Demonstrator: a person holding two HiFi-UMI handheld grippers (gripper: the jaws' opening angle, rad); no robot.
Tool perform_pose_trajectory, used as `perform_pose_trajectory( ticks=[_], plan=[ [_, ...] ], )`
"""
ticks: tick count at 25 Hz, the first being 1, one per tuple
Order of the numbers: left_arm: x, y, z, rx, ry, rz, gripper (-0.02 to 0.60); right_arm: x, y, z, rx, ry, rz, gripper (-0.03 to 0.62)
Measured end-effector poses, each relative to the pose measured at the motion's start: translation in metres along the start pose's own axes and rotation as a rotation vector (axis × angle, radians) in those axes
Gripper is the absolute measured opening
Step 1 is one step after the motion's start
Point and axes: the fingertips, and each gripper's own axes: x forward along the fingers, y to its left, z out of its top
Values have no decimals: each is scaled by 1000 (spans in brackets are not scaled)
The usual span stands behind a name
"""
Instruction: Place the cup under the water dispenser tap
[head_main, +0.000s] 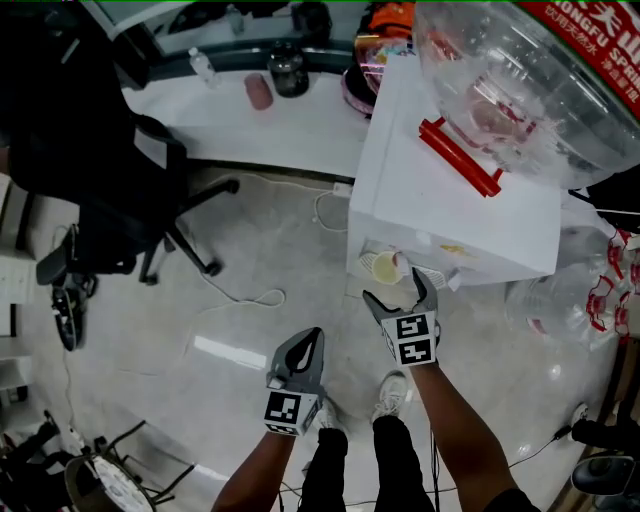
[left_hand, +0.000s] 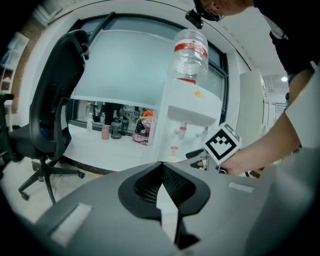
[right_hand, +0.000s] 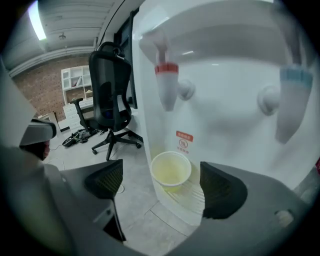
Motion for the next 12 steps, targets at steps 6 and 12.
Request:
perform_pose_trajectory(
  ticks=[6, 12],
  plan=[
    [-24, -6, 58, -42, -45, 18, 17, -76, 35, 45, -27, -64, 48, 434],
    [-51, -29, 104, -66, -12, -47, 17, -156, 63, 96, 49, -143, 92, 304]
  ],
)
